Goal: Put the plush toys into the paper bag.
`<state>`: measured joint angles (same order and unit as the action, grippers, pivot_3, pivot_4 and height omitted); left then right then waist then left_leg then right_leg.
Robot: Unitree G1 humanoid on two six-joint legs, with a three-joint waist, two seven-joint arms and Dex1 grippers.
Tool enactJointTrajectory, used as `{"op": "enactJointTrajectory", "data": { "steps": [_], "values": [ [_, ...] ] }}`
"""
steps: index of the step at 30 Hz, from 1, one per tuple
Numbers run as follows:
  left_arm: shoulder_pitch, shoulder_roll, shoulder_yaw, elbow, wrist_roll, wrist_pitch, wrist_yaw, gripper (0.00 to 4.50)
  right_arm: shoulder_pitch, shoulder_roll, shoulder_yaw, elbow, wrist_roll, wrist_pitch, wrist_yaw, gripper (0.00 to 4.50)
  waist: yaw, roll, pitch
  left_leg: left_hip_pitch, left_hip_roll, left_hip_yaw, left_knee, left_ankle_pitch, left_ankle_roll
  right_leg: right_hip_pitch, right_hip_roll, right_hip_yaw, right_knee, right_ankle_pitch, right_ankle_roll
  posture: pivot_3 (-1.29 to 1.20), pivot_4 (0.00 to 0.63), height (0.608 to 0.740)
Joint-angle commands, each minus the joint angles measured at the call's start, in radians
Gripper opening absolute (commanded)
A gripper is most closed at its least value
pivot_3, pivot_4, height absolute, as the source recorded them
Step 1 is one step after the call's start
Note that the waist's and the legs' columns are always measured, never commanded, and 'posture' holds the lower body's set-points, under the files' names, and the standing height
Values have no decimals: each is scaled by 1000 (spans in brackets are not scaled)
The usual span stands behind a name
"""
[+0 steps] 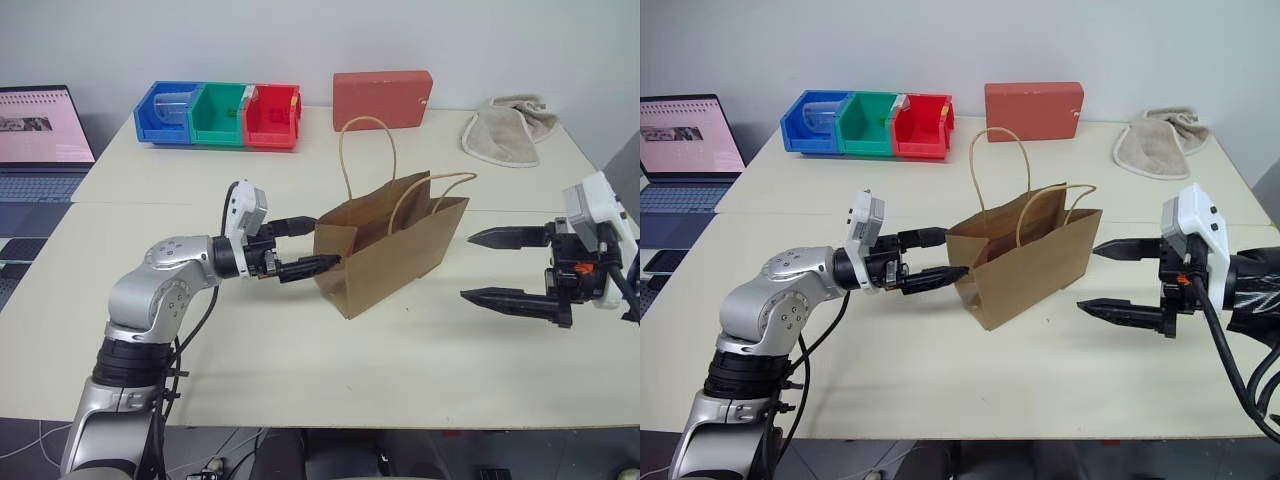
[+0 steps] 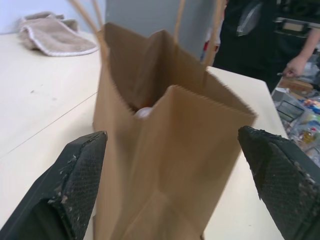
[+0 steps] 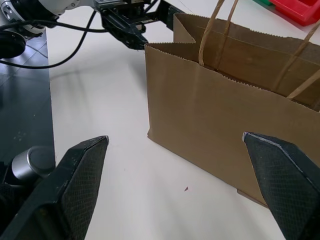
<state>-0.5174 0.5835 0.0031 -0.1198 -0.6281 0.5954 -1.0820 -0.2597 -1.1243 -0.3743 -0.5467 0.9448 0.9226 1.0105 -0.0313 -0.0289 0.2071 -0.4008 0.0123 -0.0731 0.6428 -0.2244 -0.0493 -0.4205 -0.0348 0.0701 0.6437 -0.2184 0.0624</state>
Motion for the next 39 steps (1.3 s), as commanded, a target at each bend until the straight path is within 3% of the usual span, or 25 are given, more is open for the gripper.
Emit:
{"op": "enactJointTrajectory", "data": {
  "steps": [1, 11, 19, 28, 32, 39],
  "values": [
    [-8, 8, 19, -33, -29, 12, -9, 4479, 11, -24, -53, -3, 7, -4, 7, 4500, 0, 0, 0, 0, 0, 0, 0, 0, 0, 0, 0, 0, 0, 0, 0, 0, 150, 740],
    [46, -25, -48, -122, 24, -13, 41, 4479, 8, -26, -48, -16, 18, -11, 6, 4500, 0, 0, 0, 0, 0, 0, 1, 0, 0, 0, 0, 0, 0, 0, 0, 0, 150, 740],
    [85, -163, -97, -105, 171, -144, 235, 4479, 24, 7, -30, -59, 2, -49, -18, 4500, 2, 0, 0, 0, 0, 0, 1, 0, 0, 0, 0, 0, 0, 0, 1, 0, 150, 740],
    [66, -234, -128, -32, 224, -218, 261, 4479, 34, 44, -12, -107, -43, -132, -36, 4500, 1, 0, 0, 0, 0, 0, 1, 0, 0, 1, 0, 0, 0, 1, 1, 0, 150, 740],
    [68, -243, -119, -20, 221, -232, 253, 3631, 49, 54, -4, -118, -47, -141, -47, 4500, 1, 0, 0, 0, -1, 0, 1, 0, 0, 1, 0, 1, 0, 3, 5, 0, 150, 740],
    [70, -240, -114, -5, 211, -239, 232, 1367, 58, 73, 13, -134, -66, -165, -64, 4500, 1, 0, 0, 0, -1, 0, 1, 0, 0, 1, 0, 0, 0, 3, 5, 0, 150, 740]
  ]
}}
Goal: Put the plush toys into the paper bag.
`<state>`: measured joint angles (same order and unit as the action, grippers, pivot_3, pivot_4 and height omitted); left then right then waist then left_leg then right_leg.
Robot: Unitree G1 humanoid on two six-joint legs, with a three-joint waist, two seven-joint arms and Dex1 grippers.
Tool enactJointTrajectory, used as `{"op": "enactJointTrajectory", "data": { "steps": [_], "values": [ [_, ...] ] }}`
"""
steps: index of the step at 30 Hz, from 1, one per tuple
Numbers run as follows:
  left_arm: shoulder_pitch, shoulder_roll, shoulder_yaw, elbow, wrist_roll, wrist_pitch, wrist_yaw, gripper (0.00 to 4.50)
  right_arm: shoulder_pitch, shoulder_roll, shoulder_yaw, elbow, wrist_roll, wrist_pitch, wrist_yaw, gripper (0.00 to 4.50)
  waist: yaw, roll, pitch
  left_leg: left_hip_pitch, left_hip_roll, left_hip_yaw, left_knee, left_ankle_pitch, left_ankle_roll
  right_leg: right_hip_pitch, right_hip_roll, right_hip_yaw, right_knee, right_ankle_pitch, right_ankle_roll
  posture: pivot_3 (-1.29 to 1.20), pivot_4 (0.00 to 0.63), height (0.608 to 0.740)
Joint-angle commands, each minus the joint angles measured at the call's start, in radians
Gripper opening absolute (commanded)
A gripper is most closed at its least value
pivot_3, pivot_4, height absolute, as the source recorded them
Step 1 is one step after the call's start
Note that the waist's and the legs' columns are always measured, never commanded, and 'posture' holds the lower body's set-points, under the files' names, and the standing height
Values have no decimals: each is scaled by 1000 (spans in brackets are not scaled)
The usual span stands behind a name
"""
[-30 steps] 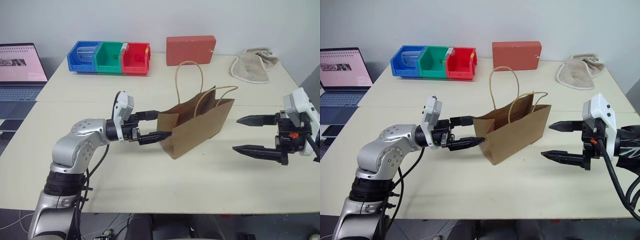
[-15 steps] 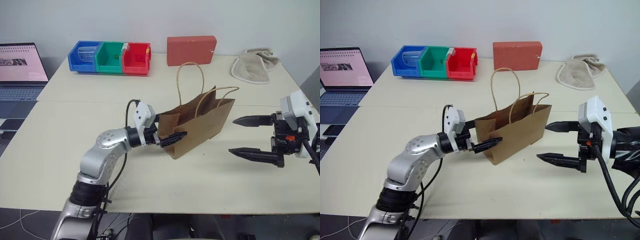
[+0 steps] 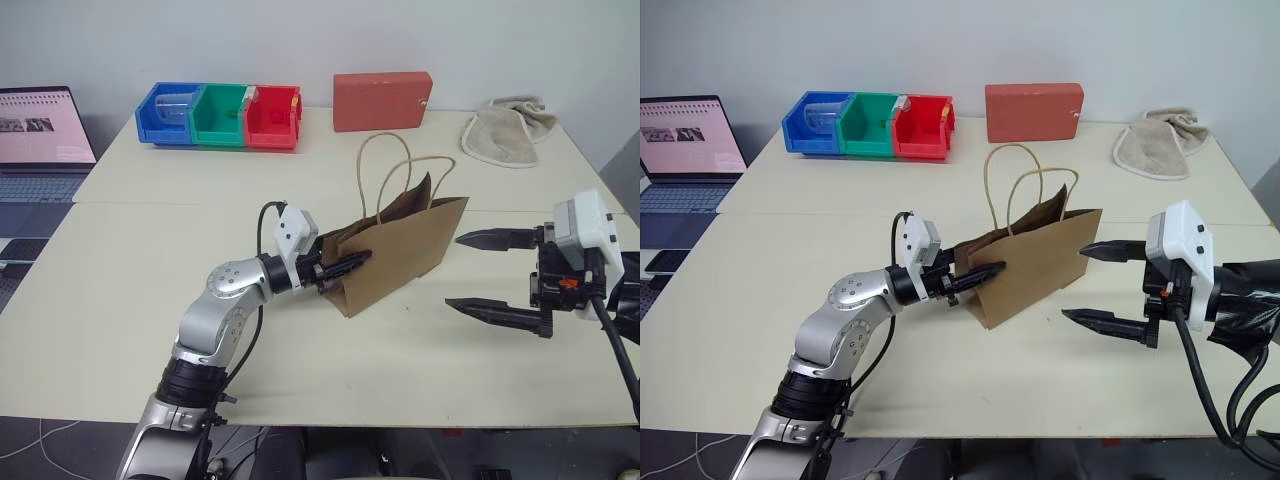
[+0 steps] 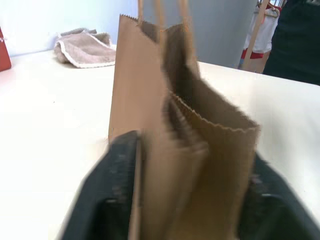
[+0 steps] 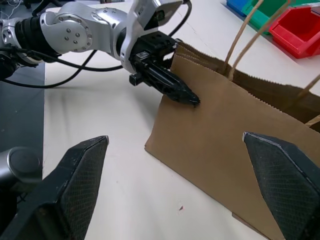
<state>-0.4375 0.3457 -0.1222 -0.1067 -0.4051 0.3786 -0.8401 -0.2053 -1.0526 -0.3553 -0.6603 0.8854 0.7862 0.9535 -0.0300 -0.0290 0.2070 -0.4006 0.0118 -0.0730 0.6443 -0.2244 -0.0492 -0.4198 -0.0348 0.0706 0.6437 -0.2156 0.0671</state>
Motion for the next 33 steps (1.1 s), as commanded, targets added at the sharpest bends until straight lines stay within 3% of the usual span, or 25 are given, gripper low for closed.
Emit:
{"op": "enactJointTrajectory", "data": {
  "steps": [1, 4, 5, 16, 22, 26, 33],
  "values": [
    [-9, 2, 12, -17, -11, -24, -17, 1022, 5, 6, -1, -22, -16, -36, -10, 4500, 0, 0, 0, 0, 0, 0, 0, 0, 0, 0, 0, 0, 0, 0, 0, 0, 150, 740],
    [-8, 11, 14, -12, -9, -29, -30, 125, 12, 16, 11, -28, -35, -56, -18, 4500, 0, 0, 0, 0, 0, 0, 0, 0, 0, 0, 0, 0, 0, 0, 0, 0, 150, 740],
    [-8, 13, 15, -11, -9, -30, -33, 31, 13, 17, 14, -29, -38, -60, -20, 4500, 0, 0, 0, 0, 0, 0, 0, 0, 0, 0, 0, 0, 0, 0, 0, 0, 150, 740],
    [-72, 58, 55, 79, -43, -54, -132, 31, 37, 109, 39, -13, -202, -210, -89, 4500, 0, 0, 0, 0, 0, 0, 0, 0, 0, 0, 0, 0, 0, 0, 0, 0, 150, 740],
    [-239, 90, 21, 293, -63, -92, -396, 31, 170, 62, -136, -60, -165, -164, -43, 4500, 8, 0, 0, -1, -1, -1, 0, 0, 0, 0, 0, -1, 0, 0, 0, 0, 150, 740],
    [-348, 72, -15, 455, -32, -145, -530, 31, 279, 3, -298, -113, -67, -17, -20, 4500, 5, 0, 0, -1, -1, -1, 0, 0, 0, 0, 0, 0, 0, 0, 0, 0, 150, 740],
    [-397, 43, -61, 563, 10, -184, -666, 31, 412, 7, -474, -205, 18, 79, -32, 4500, -3, 0, 0, -1, -1, -1, 0, 0, 0, 0, 0, 0, 0, 0, 0, 0, 150, 740]
  ]
}}
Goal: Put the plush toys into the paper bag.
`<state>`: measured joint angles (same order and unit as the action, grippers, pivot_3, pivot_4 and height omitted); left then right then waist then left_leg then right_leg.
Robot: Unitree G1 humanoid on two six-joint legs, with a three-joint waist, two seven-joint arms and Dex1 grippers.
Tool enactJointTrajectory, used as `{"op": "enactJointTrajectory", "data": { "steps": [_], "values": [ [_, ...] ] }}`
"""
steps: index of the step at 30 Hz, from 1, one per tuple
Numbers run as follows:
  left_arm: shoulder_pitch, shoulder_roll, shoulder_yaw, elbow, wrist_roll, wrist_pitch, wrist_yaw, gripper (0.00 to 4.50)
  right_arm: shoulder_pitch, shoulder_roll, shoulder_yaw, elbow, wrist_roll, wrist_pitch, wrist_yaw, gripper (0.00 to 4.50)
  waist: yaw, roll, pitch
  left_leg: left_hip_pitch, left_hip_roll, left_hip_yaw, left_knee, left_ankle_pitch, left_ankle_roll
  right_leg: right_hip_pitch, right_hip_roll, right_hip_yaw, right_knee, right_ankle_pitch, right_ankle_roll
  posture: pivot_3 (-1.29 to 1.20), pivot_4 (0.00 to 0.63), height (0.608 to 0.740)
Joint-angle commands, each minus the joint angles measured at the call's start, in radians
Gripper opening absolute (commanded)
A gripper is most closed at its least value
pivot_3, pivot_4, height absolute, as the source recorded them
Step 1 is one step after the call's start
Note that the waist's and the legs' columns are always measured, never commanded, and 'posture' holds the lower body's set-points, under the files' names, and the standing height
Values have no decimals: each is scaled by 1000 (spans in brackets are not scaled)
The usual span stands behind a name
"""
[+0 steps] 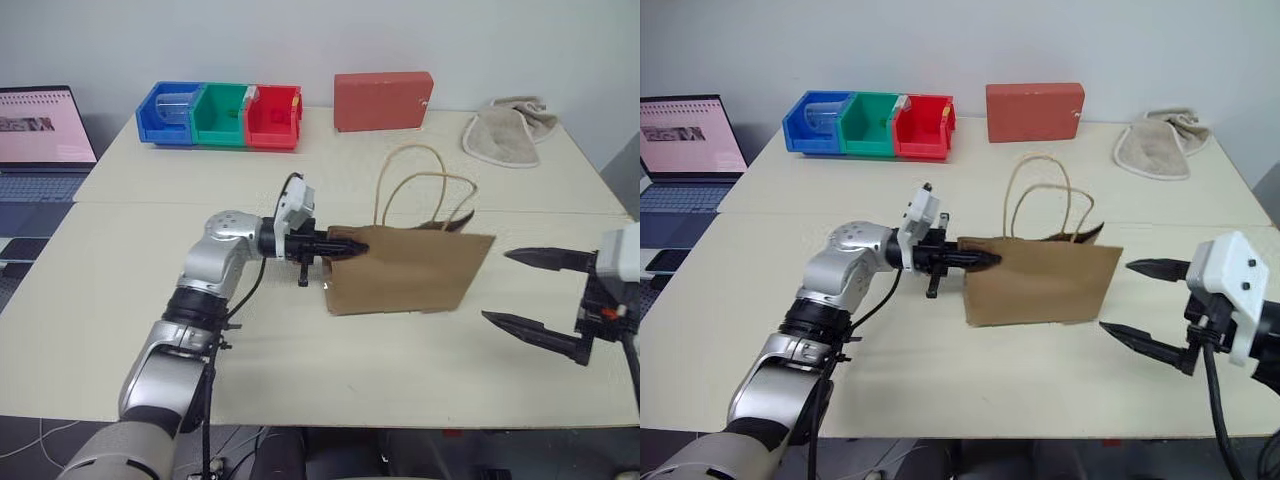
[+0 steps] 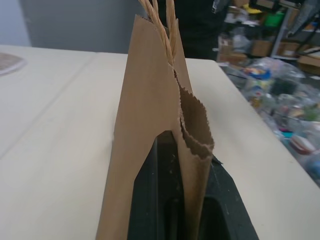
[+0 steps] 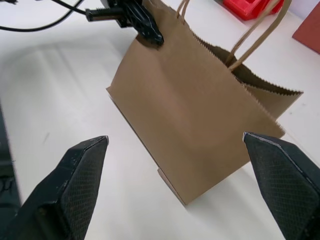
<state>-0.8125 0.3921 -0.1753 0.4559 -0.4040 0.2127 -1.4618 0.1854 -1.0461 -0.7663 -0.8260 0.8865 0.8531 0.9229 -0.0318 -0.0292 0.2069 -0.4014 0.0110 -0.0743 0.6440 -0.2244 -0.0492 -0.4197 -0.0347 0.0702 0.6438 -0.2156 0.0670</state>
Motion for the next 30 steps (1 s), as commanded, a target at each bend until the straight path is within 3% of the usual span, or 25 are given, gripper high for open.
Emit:
{"op": "enactJointTrajectory", "data": {
  "steps": [1, 5, 8, 17, 20, 24, 30],
  "values": [
    [-17, -8, -11, 2, 14, -26, -50, 31, 36, 4, -70, -49, 9, 11, -4, 4500, 0, 0, 0, 0, 0, 0, 0, 0, 0, 0, 0, 0, 0, 0, 0, 0, 150, 740],
    [-23, -24, -15, 40, 46, -37, -29, 31, 49, 8, -71, -68, 28, 10, -24, 4500, 3, 0, 0, 0, 0, 0, 1, 0, 0, 0, 0, 0, 0, 0, -1, 0, 150, 740],
    [-40, -9, -18, 60, 66, 5, -28, 647, 48, 0, -66, -67, 35, 11, -26, 4500, 3, 0, 0, 0, 0, 0, 1, 0, 0, 1, 0, 0, 0, -1, -1, 0, 150, 740],
    [0, 46, 12, -34, 69, 24, -19, 3455, 7, -16, -16, -33, 37, -13, -46, 4500, 2, 0, 0, 0, 0, 0, 1, 0, 0, 0, 0, 0, 0, 0, 0, 0, 150, 740],
    [65, 130, 30, -121, 99, 27, 30, 4355, -55, -24, 8, 17, 24, -20, -87, 4500, -4, 0, 0, 0, 0, 0, 1, 0, 0, 0, 0, 1, 0, 0, 0, 0, 150, 740],
    [146, 227, 76, -222, 97, 56, 91, 4355, -75, -63, 24, 78, -15, -38, -40, 4500, -1, 0, 0, 1, 1, 0, 0, 0, 0, 0, 0, 0, 1, -1, -2, 0, 150, 740],
    [334, 433, 241, -453, 120, 100, 234, 4355, -106, -139, 58, 276, -211, -256, 128, 4500, -1, -1, 0, 1, 1, 1, 0, 0, 0, 0, 0, 0, 0, -2, -3, 0, 150, 740]
  ]
}}
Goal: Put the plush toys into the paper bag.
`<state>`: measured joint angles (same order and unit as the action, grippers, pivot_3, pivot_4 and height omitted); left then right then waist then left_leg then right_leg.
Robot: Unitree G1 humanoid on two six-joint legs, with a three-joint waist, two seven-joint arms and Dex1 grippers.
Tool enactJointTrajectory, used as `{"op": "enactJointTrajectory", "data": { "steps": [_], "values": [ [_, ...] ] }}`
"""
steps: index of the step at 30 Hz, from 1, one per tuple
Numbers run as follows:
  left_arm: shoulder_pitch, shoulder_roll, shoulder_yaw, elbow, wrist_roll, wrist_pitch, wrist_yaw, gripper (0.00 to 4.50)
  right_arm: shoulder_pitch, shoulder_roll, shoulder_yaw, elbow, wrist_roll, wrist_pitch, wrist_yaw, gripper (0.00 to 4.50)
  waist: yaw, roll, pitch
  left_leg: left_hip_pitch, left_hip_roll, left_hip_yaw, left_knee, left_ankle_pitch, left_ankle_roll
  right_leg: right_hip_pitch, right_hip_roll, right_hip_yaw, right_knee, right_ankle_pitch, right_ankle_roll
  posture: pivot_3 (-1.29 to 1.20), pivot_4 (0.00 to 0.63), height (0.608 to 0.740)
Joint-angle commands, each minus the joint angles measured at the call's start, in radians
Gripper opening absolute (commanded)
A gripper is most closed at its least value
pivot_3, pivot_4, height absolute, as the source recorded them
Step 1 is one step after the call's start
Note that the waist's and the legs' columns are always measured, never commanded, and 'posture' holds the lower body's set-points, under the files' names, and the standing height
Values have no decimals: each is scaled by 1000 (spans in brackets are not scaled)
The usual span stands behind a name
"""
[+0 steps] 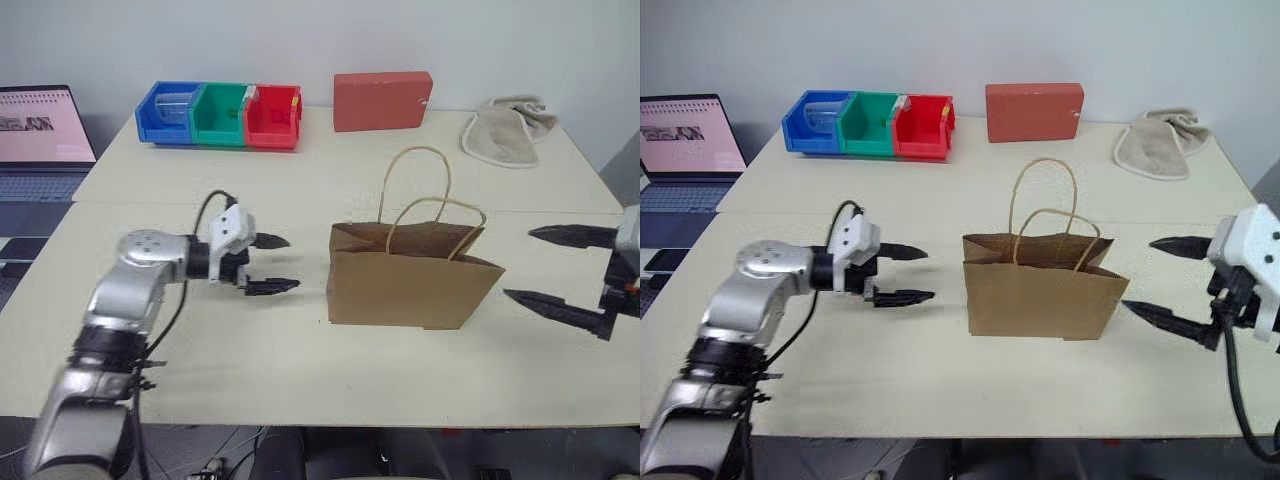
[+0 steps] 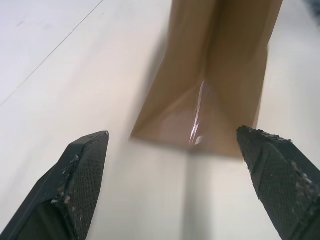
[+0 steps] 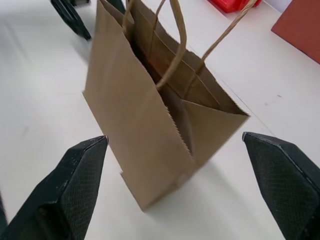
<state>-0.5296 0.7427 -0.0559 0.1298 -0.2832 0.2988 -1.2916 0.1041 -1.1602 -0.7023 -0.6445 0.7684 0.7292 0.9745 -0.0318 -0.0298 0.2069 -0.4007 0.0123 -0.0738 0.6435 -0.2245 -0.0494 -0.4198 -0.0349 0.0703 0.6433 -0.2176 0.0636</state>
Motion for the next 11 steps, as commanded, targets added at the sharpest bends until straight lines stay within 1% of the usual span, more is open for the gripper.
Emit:
{"op": "enactJointTrajectory", "data": {
  "steps": [1, 3, 5, 8, 11],
  "values": [
    [87, 119, 170, -174, -17, 37, 78, 4355, -29, -43, -6, 147, -115, -165, 123, 4500, 0, 0, 0, 0, 0, 0, 0, 0, 0, 0, 0, 0, 0, 0, 0, 0, 150, 740],
    [152, 180, 249, -252, -57, 93, 83, 4355, -5, -106, -24, 246, -149, -184, 265, 4500, 2, 1, 0, 0, 0, 1, 0, 0, 0, -1, 0, 0, 0, -1, -1, 0, 150, 740],
    [192, 223, 294, -290, -96, 138, 72, 4355, 7, -154, -41, 307, -147, -166, 375, 4500, 1, 0, 0, 0, 1, 2, -1, 0, 0, -1, -1, 0, 0, -1, -2, 0, 150, 740],
    [222, 236, 319, -300, -127, 151, 78, 4355, -5, -165, -32, 335, -160, -181, 423, 4500, 3, 1, 0, 1, 1, 2, -1, 0, 0, -1, -2, -1, 0, -2, -3, 0, 150, 740],
    [245, 236, 316, -311, -149, 165, 74, 4355, -39, -161, -2, 345, -162, -188, 424, 4500, 1, 1, 0, 1, 1, 3, 0, 0, 0, -1, -2, -1, 0, -2, -3, 0, 150, 740]
  ]
}}
